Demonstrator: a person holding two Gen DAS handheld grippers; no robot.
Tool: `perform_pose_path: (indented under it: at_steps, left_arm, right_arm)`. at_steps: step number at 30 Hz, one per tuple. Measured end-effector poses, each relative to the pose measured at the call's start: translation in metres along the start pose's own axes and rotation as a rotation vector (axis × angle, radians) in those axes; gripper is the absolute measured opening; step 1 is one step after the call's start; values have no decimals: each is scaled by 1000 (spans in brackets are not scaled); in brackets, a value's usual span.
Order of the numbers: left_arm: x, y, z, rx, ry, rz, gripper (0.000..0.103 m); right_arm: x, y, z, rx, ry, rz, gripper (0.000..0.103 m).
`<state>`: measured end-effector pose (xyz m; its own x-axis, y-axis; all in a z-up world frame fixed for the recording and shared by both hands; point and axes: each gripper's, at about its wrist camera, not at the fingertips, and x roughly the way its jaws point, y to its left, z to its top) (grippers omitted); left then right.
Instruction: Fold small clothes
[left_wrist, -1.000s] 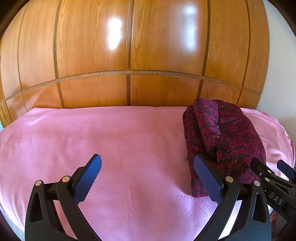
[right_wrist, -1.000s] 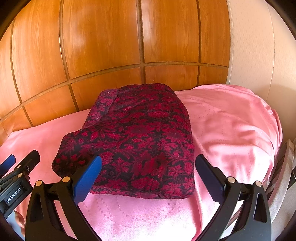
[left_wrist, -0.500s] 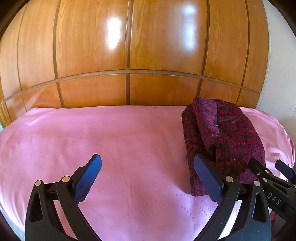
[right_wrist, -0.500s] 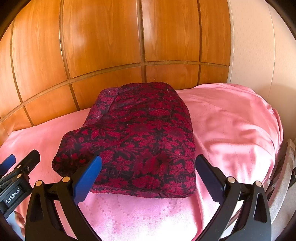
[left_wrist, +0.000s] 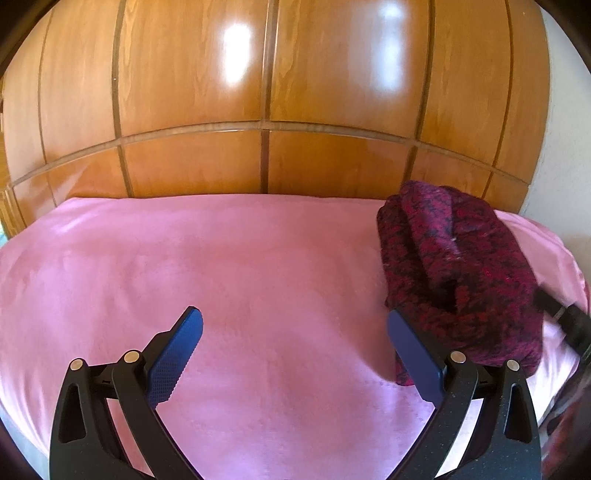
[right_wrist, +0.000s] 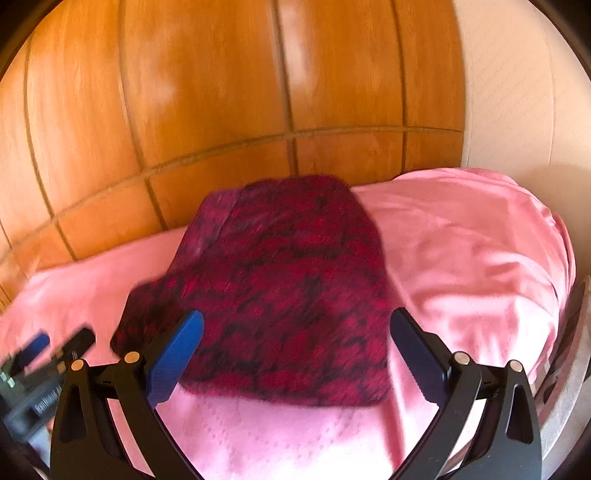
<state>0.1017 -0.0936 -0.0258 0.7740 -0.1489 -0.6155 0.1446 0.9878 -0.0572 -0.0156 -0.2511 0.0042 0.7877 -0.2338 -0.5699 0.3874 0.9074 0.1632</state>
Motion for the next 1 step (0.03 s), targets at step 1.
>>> perform_pose_path:
  at_steps: [1]
  left_arm:
    - [1,1,-1,-1,3,6,99]
  right_arm:
    - [1,-12,8,24,-14,-11,101]
